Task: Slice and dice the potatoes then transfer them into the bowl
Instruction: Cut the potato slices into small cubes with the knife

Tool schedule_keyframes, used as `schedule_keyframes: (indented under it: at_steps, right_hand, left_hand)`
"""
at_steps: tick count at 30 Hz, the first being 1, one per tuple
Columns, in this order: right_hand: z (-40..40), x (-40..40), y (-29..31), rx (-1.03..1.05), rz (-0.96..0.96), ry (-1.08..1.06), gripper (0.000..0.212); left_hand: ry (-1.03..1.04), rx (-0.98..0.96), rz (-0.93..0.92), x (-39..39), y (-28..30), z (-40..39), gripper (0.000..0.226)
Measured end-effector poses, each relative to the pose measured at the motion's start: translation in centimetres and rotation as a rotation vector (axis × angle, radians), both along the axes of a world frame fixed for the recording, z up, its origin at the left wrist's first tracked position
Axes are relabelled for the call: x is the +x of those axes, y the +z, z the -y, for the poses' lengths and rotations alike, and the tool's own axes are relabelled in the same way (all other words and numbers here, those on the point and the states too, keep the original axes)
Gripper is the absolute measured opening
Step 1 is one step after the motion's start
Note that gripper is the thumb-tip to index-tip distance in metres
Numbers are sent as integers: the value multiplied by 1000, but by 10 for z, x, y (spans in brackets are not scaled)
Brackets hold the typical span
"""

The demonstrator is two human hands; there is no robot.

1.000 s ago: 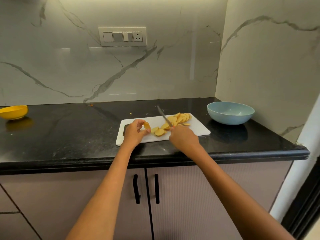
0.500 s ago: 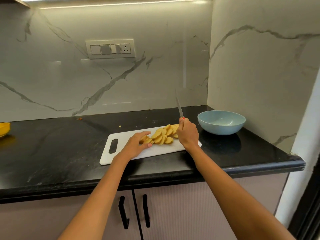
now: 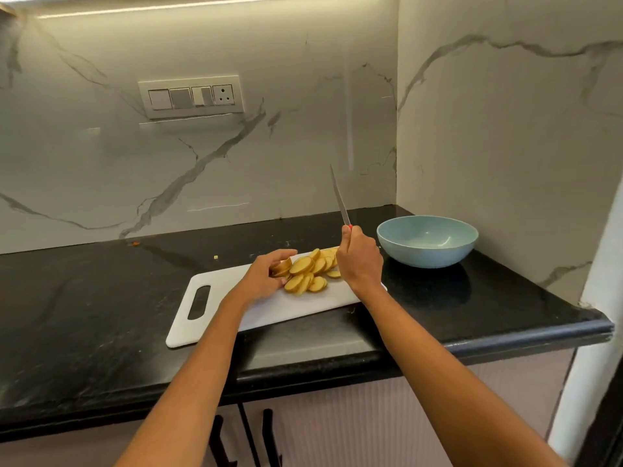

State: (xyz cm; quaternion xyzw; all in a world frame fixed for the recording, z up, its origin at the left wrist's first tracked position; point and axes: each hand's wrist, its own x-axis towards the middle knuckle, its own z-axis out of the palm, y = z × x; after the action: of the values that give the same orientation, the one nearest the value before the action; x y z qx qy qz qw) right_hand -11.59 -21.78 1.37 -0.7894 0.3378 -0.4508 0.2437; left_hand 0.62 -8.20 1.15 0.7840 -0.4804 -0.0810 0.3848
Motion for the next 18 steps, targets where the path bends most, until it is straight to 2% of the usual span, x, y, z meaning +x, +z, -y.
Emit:
schedule_keyframes:
  at_steps: [6, 9, 12, 18]
  right_hand:
    - [3, -1, 1, 75, 65, -23, 40]
    - [1, -3, 0, 69, 54, -16, 40]
    - [-1, -3, 0, 53, 33, -1, 40]
    - [-1, 0, -1, 31, 17, 13, 39]
  left_hand:
    - [32, -113, -69, 1, 4, -14, 63]
    - [62, -17, -102, -2, 2, -23, 75]
    - [56, 65, -56, -9, -2, -21, 83]
    - [62, 36, 21, -27, -2, -6, 69]
